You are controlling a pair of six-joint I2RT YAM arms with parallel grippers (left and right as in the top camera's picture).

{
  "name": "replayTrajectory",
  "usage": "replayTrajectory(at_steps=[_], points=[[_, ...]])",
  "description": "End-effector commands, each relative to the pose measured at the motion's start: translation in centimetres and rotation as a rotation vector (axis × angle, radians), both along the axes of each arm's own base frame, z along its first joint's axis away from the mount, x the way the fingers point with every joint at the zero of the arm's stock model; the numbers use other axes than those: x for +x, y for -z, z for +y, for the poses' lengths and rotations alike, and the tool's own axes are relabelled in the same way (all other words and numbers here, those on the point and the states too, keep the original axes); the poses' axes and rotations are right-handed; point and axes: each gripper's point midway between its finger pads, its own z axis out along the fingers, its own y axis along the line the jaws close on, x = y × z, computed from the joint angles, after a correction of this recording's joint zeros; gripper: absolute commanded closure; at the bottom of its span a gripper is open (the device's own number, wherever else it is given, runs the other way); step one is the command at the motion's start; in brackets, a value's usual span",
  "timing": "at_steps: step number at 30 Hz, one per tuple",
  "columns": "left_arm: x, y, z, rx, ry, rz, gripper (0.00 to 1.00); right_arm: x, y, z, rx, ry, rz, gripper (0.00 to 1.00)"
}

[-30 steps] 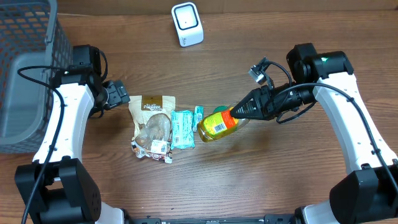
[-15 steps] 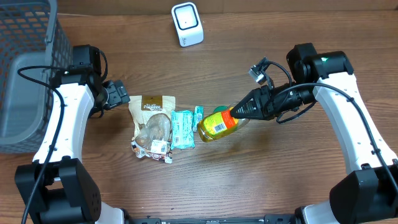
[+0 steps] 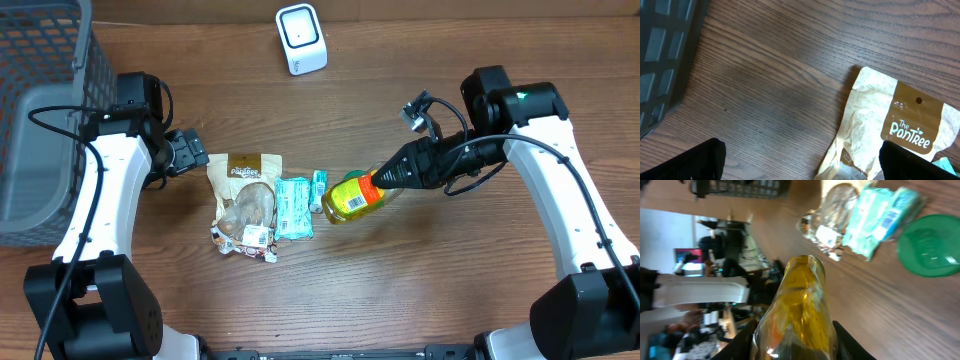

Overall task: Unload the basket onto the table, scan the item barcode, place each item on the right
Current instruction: 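Carry the yellow bottle toward the white scanner with the right gripper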

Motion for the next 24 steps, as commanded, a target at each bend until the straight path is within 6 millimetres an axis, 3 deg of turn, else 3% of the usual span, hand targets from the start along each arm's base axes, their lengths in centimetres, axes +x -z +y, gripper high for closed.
replayTrajectory(at_steps=[1,6,9,12,16,24], points=[[0.1,-0.8,0.0,0.007,0.022,-0.022,0.00,0.4,-0.8,-0.2,-0.043,-0.012,-0.099,0.72],[0.1,-0.8,0.0,0.007,0.022,-0.022,0.01,2.4,-0.1,-0.7,-0.100,0.007,-0.193,0.81],[0.1,-0.8,0.0,0.007,0.022,-0.022,0.01,4.7,0.8,-1.5,-0.192,0.176,-0.118,0.82],[0.1,-0.8,0.0,0.007,0.022,-0.022,0.00,6.8,1.0,-2.9,-0.301,0.300,-0.122,0.91],[0.1,-0.8,0.0,0.007,0.022,-0.022,0.00,7.8,-2.4,-2.6,-0.312,0.313,-0.221,0.92],[0.1,-0.8,0.0,0.007,0.022,-0.022,0.00,9.1,-12.2,-1.2,-0.449,0.388,-0.586,0.91]])
